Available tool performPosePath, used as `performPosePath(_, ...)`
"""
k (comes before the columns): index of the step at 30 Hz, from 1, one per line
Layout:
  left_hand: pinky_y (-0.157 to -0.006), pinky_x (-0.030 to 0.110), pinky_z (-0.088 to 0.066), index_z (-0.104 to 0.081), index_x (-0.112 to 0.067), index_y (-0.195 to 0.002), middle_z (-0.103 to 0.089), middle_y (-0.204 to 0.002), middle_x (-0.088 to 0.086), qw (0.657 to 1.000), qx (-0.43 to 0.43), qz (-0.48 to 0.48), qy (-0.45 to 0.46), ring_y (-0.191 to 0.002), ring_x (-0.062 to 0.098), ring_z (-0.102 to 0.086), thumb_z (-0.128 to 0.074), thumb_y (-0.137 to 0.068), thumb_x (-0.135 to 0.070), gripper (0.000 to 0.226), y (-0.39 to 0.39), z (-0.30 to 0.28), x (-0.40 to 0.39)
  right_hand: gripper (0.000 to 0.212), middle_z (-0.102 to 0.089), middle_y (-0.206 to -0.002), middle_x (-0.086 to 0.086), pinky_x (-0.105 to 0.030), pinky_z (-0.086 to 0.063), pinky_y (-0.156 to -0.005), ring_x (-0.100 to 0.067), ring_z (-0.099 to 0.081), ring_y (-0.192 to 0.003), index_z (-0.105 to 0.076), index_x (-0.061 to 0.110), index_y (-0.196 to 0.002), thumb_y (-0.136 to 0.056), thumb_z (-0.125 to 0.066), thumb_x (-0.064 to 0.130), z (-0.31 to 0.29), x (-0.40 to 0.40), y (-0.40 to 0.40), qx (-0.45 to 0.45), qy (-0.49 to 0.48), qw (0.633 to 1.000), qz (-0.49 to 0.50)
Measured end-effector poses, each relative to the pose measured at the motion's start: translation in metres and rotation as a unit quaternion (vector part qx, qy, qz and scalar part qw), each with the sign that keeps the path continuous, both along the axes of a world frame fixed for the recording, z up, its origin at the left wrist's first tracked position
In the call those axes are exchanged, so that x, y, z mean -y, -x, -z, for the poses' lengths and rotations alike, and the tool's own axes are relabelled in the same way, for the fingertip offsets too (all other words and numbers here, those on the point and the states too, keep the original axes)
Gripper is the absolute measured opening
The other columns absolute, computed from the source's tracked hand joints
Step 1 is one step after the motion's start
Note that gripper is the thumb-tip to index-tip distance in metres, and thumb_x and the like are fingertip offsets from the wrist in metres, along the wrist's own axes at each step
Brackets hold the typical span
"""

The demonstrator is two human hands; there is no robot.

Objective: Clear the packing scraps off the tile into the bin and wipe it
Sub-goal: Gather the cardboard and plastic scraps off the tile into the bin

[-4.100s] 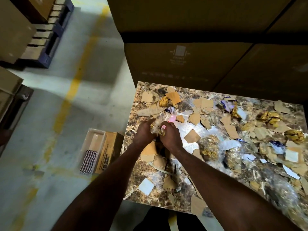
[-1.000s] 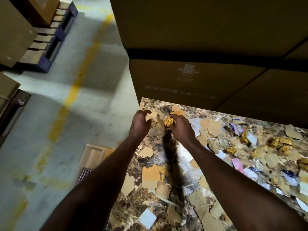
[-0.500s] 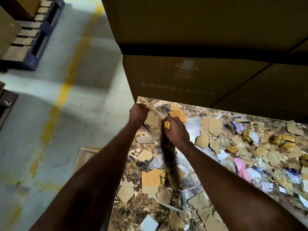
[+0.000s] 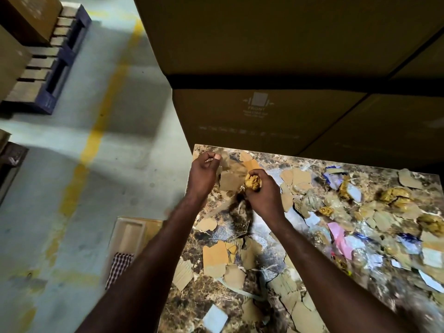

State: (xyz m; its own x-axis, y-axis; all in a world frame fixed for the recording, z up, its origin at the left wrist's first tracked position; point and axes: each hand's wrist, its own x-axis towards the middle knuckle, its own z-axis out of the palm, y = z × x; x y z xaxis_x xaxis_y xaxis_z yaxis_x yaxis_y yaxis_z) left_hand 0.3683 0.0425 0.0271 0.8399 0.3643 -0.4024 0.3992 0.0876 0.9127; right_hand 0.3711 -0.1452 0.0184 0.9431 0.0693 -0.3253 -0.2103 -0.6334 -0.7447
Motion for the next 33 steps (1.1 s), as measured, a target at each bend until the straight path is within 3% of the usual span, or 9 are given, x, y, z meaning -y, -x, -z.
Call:
performPosePath(3,-0.09,0.062,-0.063,-0.073,-0.021,-0.105,-0.081,-0.106,0.006,0.999,0.024,0.001,0.021,-0.102,0.031,-0.079,-0.062,-0.106,-0.034,0.016,0.013,-0.016,0.018,0.04,-0.071,-0.115,0.003,-0.003,-0.042,-0.059,-0.003,-0.066,-0.088,-0.066,0.028,-0.124,-0.091,-0.078,0.007,-0.013,0.018,0.011,0.013,-0.028,0.999,0.038)
performPosePath(6,-0.094,0.061,-0.062,-0.073,-0.02,-0.111,-0.081,-0.108,0.003,0.999,0.037,0.013,0.013,-0.103,0.027,-0.078,-0.061,-0.109,-0.03,0.016,0.026,-0.031,0.042,0.038,-0.071,-0.113,0.008,-0.001,-0.042,-0.065,-0.01,-0.069,-0.094,-0.067,0.029,-0.122,-0.092,-0.078,0.009,-0.024,0.037,0.023,0.02,-0.049,0.997,0.063)
performPosePath(11,-0.092,0.052,-0.064,-0.071,-0.014,-0.121,-0.081,-0.108,0.001,0.997,0.065,0.038,-0.004,-0.102,0.021,-0.078,-0.059,-0.11,-0.022,0.018,0.039,-0.054,0.076,0.04,-0.07,-0.116,0.012,-0.024,-0.053,-0.084,-0.012,-0.07,-0.103,-0.066,0.031,-0.127,-0.092,-0.08,0.016,-0.038,0.064,0.039,0.018,-0.079,0.992,0.095)
performPosePath(16,-0.079,0.045,-0.066,-0.069,-0.016,-0.123,-0.081,-0.107,0.001,0.995,0.072,0.058,0.023,-0.1,0.024,-0.078,-0.058,-0.111,-0.023,0.018,0.051,-0.076,0.119,0.037,-0.071,-0.118,0.016,-0.032,-0.057,-0.092,0.007,-0.062,-0.107,-0.067,0.031,-0.124,-0.092,-0.08,0.018,-0.055,0.097,0.051,0.031,-0.122,0.983,0.131)
performPosePath(19,-0.095,0.056,-0.062,-0.068,-0.019,-0.125,-0.079,-0.116,0.002,0.993,0.067,0.08,0.055,-0.107,0.026,-0.077,-0.056,-0.112,-0.03,0.02,0.059,-0.079,0.147,0.036,-0.069,-0.123,0.014,-0.037,-0.06,-0.094,-0.007,-0.064,-0.118,-0.067,0.035,-0.122,-0.092,-0.079,0.018,-0.062,0.122,0.058,0.027,-0.159,0.975,0.153)
performPosePath(22,-0.105,0.063,-0.055,-0.067,-0.026,-0.126,-0.076,-0.127,0.005,0.989,0.049,0.1,0.097,-0.118,0.03,-0.073,-0.054,-0.111,-0.039,0.024,0.067,-0.08,0.179,0.035,-0.071,-0.124,0.006,-0.044,-0.064,-0.094,-0.014,-0.074,-0.109,-0.068,0.037,-0.121,-0.094,-0.077,0.016,-0.073,0.148,0.069,0.015,-0.216,0.959,0.185)
performPosePath(29,-0.112,0.055,-0.051,-0.066,-0.031,-0.12,-0.081,-0.113,-0.007,0.966,-0.027,0.084,0.242,-0.117,0.027,-0.072,-0.053,-0.112,-0.021,0.018,0.092,-0.083,0.265,0.038,-0.069,-0.13,0.005,-0.035,-0.066,-0.086,0.003,-0.074,-0.099,-0.068,0.032,-0.127,-0.098,-0.071,0.007,-0.093,0.226,0.107,0.015,-0.227,0.947,0.227)
performPosePath(31,-0.109,0.055,-0.051,-0.065,-0.029,-0.114,-0.082,-0.111,-0.002,0.952,-0.044,0.075,0.295,-0.114,0.03,-0.072,-0.047,-0.113,-0.01,0.026,0.098,-0.085,0.289,0.038,-0.068,-0.13,0.011,-0.017,-0.059,-0.08,0.017,-0.066,-0.101,-0.068,0.031,-0.128,-0.099,-0.071,0.007,-0.096,0.249,0.119,0.037,-0.187,0.956,0.221)
performPosePath(33,-0.105,0.058,-0.052,-0.065,-0.021,-0.12,-0.079,-0.122,0.011,0.94,-0.062,0.065,0.328,-0.113,0.037,-0.071,-0.043,-0.114,-0.008,0.026,0.103,-0.083,0.309,0.038,-0.068,-0.126,0.02,-0.016,-0.052,-0.078,0.022,-0.061,-0.1,-0.068,0.033,-0.126,-0.097,-0.073,0.008,-0.097,0.269,0.129,0.053,-0.155,0.963,0.216)
